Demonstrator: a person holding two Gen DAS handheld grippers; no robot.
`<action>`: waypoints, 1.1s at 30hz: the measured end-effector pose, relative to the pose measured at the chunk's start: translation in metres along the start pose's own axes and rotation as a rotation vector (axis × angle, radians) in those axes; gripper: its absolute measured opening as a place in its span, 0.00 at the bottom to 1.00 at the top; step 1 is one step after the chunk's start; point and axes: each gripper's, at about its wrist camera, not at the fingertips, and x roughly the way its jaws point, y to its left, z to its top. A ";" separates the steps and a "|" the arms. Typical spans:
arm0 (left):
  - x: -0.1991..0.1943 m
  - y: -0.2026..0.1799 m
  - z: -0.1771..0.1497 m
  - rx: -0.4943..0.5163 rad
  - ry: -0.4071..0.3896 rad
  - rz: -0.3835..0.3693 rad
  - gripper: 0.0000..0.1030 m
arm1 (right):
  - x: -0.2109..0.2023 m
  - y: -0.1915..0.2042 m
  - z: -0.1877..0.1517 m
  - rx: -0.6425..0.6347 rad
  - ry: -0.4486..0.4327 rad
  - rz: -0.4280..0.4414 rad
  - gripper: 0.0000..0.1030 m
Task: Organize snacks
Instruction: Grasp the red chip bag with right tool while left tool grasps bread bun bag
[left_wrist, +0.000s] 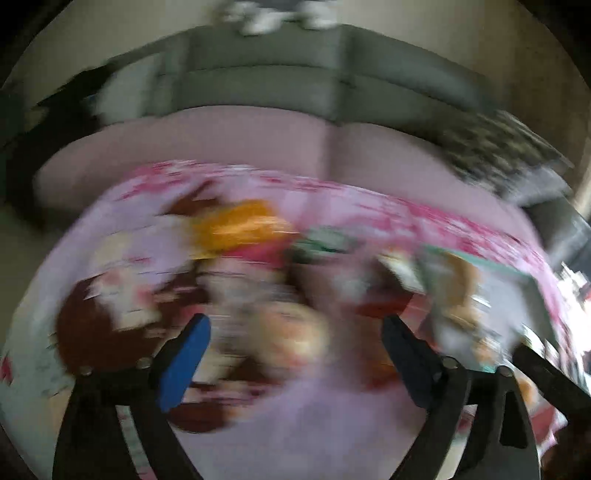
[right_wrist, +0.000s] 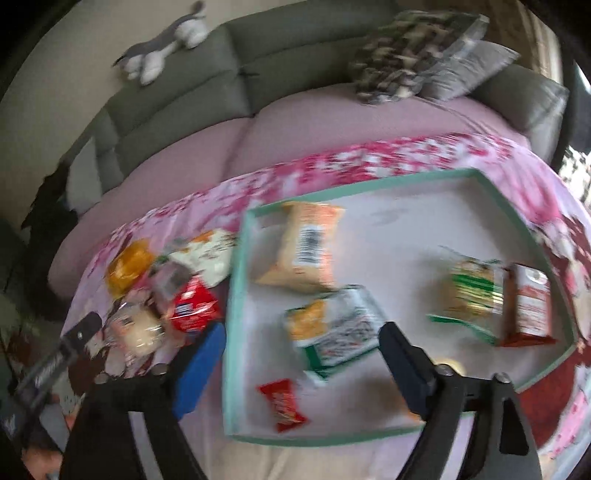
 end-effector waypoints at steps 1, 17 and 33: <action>0.001 0.013 0.001 -0.037 -0.002 0.033 0.93 | 0.002 0.007 -0.001 -0.016 -0.002 0.010 0.95; 0.030 0.064 -0.001 -0.222 0.100 -0.086 1.00 | 0.037 0.110 -0.018 -0.286 -0.035 0.056 0.96; 0.071 0.049 -0.004 -0.281 0.227 -0.253 0.59 | 0.067 0.107 -0.020 -0.285 0.016 0.021 0.50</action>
